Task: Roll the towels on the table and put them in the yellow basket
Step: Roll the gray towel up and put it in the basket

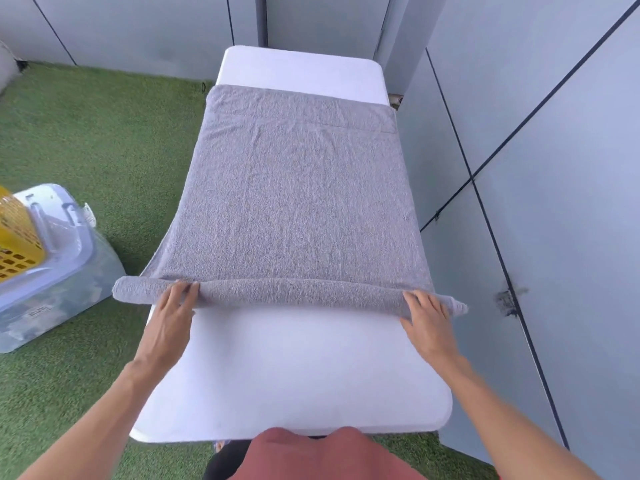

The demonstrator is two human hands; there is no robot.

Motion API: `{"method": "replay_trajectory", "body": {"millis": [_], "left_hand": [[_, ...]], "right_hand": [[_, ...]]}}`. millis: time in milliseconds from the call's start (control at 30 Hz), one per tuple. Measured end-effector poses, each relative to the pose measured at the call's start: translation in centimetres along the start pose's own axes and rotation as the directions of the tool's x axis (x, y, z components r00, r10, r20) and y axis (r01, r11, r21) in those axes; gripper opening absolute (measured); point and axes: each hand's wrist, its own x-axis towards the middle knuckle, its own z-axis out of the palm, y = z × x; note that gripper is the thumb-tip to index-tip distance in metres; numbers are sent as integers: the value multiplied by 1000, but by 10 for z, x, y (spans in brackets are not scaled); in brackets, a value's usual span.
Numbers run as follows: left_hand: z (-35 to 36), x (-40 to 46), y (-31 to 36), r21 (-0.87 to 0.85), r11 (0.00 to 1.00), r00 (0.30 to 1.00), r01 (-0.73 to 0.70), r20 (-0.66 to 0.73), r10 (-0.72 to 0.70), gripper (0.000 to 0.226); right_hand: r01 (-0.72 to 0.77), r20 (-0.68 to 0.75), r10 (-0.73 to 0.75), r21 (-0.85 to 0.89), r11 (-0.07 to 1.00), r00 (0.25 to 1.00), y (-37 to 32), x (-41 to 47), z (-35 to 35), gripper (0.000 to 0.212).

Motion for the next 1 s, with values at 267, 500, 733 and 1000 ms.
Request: {"method": "replay_trajectory", "body": {"millis": [267,500,733,1000], "left_hand": [[-12,24,-19,-32,999,976,29,215,-21,34],[-32,39,-7,-438,815,919,380,276,-281,38],[-7,-17,18,78,989,988,122,-100,-114,47],[-2,3,16,99,990,994,102,31,-106,48]], "right_hand": [[42,343,-61,60,997,937,17,2,-20,32],[-231,198,153,477,848,968,16,3,-29,41],[10,-251,-20,-42,999,968,-13,-39,6,37],[-49,-8,50,134,990,999,-6,1,4,48]]}}
